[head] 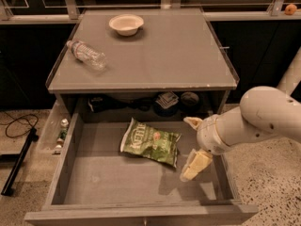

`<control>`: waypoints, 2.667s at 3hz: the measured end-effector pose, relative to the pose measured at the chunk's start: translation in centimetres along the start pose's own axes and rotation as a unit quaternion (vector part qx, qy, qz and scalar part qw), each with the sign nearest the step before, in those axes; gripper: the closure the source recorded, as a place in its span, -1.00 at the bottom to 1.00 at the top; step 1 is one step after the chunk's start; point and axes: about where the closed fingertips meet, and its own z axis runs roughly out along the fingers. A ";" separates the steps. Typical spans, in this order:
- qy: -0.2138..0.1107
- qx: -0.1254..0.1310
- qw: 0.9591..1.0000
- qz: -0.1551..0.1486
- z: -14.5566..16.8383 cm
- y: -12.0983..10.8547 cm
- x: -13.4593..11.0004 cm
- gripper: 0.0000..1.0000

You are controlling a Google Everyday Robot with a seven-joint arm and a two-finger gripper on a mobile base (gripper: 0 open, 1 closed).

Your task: Pick green jalapeno chip bag from top drawer and place on counter

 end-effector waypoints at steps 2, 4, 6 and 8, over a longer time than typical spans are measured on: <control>-0.044 0.030 0.998 -0.033 5.3 -1.6 -1.4 -1.00; -0.093 0.033 0.994 -0.045 10.2 -4.2 -2.2 -1.00; -0.104 0.012 0.994 -0.034 13.3 -5.5 -3.1 -1.00; -0.104 0.012 0.994 -0.034 13.3 -5.4 -3.1 -0.15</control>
Offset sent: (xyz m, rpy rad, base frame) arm 0.0500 0.0578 -0.0543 0.0975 -0.2030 0.0542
